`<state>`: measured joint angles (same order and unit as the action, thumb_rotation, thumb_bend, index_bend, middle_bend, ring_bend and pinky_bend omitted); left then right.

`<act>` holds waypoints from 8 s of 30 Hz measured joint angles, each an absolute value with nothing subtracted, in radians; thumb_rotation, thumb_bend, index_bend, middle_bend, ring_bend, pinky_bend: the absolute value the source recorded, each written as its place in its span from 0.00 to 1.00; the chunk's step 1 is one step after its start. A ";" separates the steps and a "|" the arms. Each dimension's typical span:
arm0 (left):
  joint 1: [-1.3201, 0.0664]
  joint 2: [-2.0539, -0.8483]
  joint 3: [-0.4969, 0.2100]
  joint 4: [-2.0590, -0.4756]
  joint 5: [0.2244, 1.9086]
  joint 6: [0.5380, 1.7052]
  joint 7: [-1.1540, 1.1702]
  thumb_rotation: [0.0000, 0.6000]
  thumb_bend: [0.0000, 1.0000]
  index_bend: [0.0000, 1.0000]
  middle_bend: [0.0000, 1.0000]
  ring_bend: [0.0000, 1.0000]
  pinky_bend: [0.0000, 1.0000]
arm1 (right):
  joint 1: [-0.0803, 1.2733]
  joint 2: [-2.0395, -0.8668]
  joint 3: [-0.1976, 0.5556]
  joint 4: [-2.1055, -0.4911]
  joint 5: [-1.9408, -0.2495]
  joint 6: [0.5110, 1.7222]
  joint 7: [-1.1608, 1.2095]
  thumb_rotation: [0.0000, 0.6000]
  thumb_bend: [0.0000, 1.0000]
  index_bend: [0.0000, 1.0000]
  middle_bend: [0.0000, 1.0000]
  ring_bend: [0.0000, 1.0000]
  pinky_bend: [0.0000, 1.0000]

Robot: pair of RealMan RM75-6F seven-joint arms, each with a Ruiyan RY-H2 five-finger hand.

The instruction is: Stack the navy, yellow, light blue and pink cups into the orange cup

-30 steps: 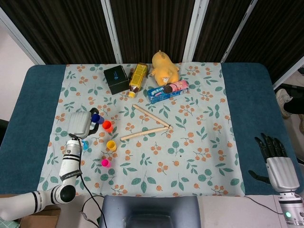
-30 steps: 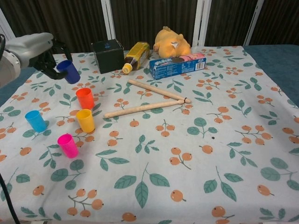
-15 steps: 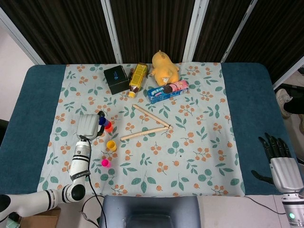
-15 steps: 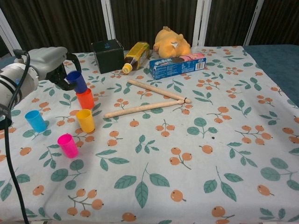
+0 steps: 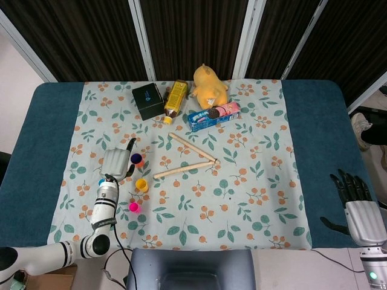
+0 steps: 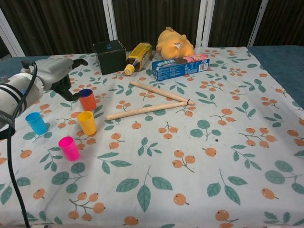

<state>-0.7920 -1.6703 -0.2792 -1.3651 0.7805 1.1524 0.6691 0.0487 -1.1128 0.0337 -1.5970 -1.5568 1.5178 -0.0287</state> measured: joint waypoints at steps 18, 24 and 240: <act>-0.691 -1.466 -0.138 -1.738 0.910 1.094 0.548 1.00 0.35 0.17 1.00 1.00 1.00 | 0.046 -1.116 0.023 -1.601 -1.573 1.517 -0.039 1.00 0.11 0.00 0.00 0.00 0.00; -0.691 -1.522 -0.131 -1.647 0.902 1.088 0.541 1.00 0.36 0.23 1.00 1.00 1.00 | 0.047 -1.113 0.026 -1.600 -1.569 1.516 -0.034 1.00 0.11 0.00 0.00 0.00 0.00; -1.030 -1.499 -0.325 -1.336 0.203 0.867 0.716 1.00 0.45 0.28 1.00 1.00 1.00 | 0.037 -1.084 0.029 -1.609 -1.546 1.509 0.010 1.00 0.11 0.00 0.00 0.00 0.00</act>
<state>-1.0302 -1.4995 -0.3248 -1.3359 0.2031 0.8671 0.7158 0.0366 -1.0844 0.0295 -1.6095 -1.5461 1.5089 0.0101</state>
